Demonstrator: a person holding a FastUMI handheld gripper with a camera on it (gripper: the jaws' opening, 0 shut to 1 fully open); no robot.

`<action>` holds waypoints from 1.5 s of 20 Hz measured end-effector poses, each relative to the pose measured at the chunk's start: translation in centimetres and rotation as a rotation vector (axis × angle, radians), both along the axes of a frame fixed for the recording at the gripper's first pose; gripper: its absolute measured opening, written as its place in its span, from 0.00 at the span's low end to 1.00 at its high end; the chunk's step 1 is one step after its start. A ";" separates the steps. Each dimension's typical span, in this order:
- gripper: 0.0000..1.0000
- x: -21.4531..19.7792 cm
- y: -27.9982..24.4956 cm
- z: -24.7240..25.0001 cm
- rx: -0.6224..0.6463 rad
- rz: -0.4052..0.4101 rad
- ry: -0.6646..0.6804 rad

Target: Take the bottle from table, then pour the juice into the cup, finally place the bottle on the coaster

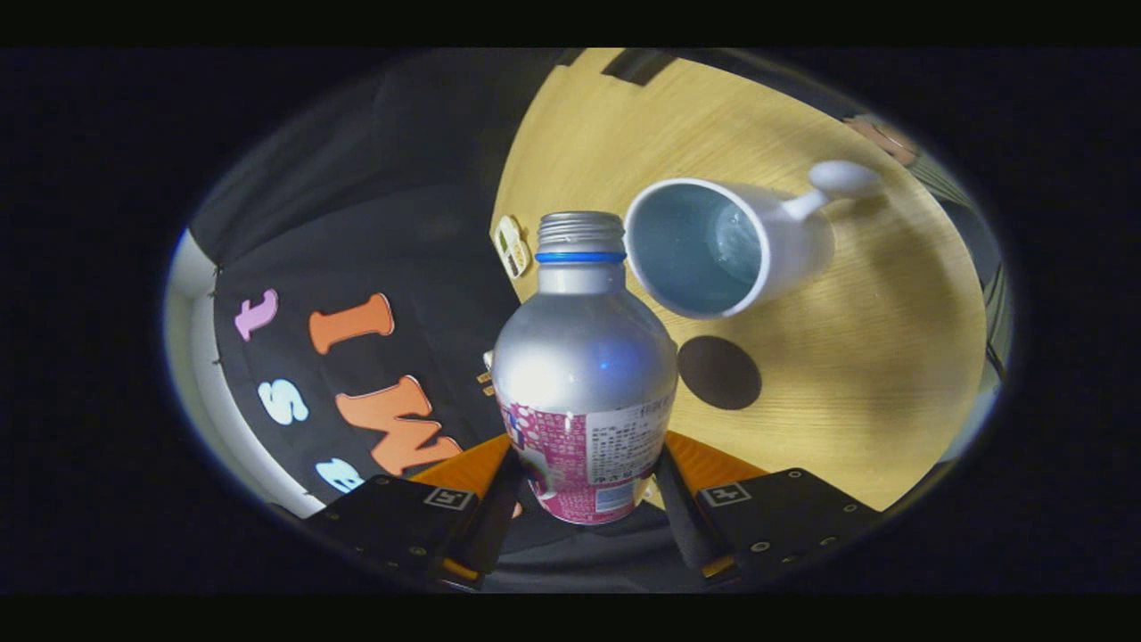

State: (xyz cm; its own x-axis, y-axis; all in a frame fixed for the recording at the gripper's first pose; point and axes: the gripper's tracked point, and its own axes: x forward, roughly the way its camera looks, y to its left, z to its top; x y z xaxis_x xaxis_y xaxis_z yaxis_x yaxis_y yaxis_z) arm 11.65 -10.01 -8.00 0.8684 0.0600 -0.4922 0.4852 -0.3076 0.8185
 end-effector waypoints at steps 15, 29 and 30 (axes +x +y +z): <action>0.77 1.5 1.7 -1.1 -1.093 0.412 0.104; 0.77 5.7 1.4 -3.1 -1.653 0.541 0.227; 0.77 6.0 1.6 -3.6 -1.658 0.550 0.227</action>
State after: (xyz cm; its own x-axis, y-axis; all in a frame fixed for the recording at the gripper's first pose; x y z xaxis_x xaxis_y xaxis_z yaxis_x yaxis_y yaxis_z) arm 17.69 -8.38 -11.57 0.8333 -0.3475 -0.4298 0.3755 0.9266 -0.0211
